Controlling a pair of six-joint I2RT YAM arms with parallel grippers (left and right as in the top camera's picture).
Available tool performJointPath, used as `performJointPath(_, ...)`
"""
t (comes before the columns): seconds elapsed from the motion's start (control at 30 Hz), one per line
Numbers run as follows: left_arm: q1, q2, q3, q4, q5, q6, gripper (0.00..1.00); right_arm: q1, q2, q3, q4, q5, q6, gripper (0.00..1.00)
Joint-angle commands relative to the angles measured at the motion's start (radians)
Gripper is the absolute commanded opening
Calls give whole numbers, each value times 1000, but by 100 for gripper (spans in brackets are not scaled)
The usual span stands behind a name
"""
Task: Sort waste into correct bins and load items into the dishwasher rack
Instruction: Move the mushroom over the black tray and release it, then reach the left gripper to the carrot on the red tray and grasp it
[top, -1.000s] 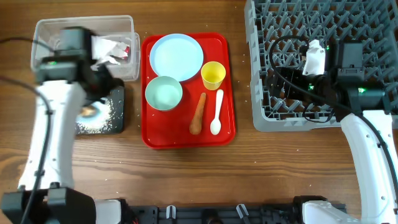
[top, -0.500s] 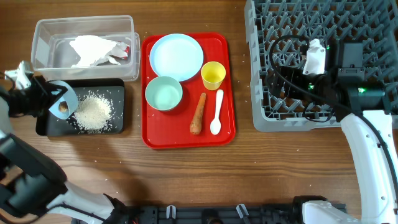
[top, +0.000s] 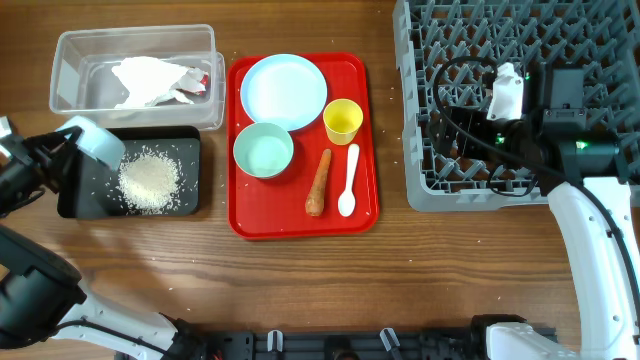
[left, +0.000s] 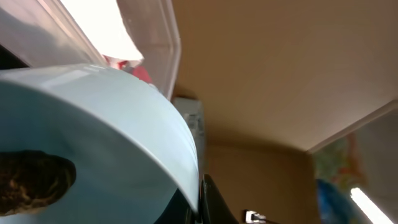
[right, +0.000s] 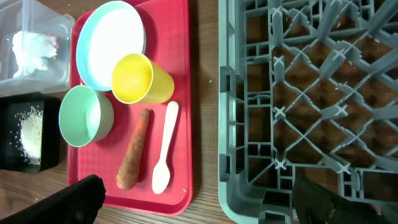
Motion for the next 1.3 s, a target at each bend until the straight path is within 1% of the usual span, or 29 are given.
performJointPath(0.0,8,9,-3,32,113,-117,4,-2,7,15,-4,10,-5,100)
performJointPath(0.07,8,9,-3,114,19,-116,4,-2,7,15,-3,10,-6,100)
performJointPath(0.1,9,9,-4,158,-98,-112,4,-2,7,15,-5,10,-6,100)
performJointPath(0.17,9,9,-4,155,-148,-123,4,-2,7,15,-6,10,-6,100)
performJointPath(0.23,10,9,-3,84,-126,-213,4,-2,7,15,-6,10,-5,100)
performJointPath(0.27,10,9,-4,61,-82,-214,4,-2,7,15,-6,10,-5,100)
performJointPath(0.3,10,9,-3,68,-79,-214,4,-2,7,15,-6,10,-5,100)
performJointPath(0.33,10,9,-3,103,-122,-222,4,-2,7,15,-6,10,-5,100)
performJointPath(0.4,4,1,-3,103,-114,-211,4,-2,7,15,-5,10,-3,100)
performJointPath(0.43,-3,-14,-3,101,-85,-181,4,-2,7,15,-5,10,-3,100)
performJointPath(0.5,-48,-96,-3,98,-68,-137,4,-2,7,15,-3,10,-3,100)
performJointPath(0.53,-97,-164,-3,85,-146,-134,4,-2,7,15,-3,11,-3,100)
performJointPath(0.6,-220,-267,-3,36,-368,-135,4,-2,7,15,1,10,-3,100)
performJointPath(0.63,-339,-330,-3,-5,-528,-135,4,-2,7,15,2,10,-3,100)
performJointPath(0.7,-497,-384,-3,-51,-692,-140,4,-2,7,15,2,10,-3,100)
performJointPath(0.73,-623,-396,-3,-78,-790,-145,4,-2,7,15,2,10,-3,100)
performJointPath(0.8,-835,-390,-10,-106,-982,-240,4,-2,10,15,2,10,-3,100)
performJointPath(0.83,-983,-385,-29,-102,-1139,-340,4,-2,12,15,2,11,-3,100)
performJointPath(0.9,-1160,-384,-56,-98,-1330,-510,4,-2,16,15,-3,11,-4,100)
performJointPath(1.0,-1377,-384,-114,-89,-1497,-621,4,-2,19,15,-3,10,-4,100)
performJointPath(1.07,-1484,-384,-186,-49,-1603,-680,4,-2,23,15,-1,10,-3,100)
performJointPath(1.13,-1550,-384,-262,35,-1654,-693,4,-2,29,15,0,10,-3,100)
performJointPath(1.2,-1596,-384,-341,151,-1676,-693,4,-2,33,15,-1,10,-3,100)
performJointPath(1.23,-1612,-383,-389,225,-1691,-693,4,-2,33,15,-2,10,-3,100)
performJointPath(1.27,-1612,-383,-411,257,-1694,-693,4,-2,33,15,-3,10,-3,100)
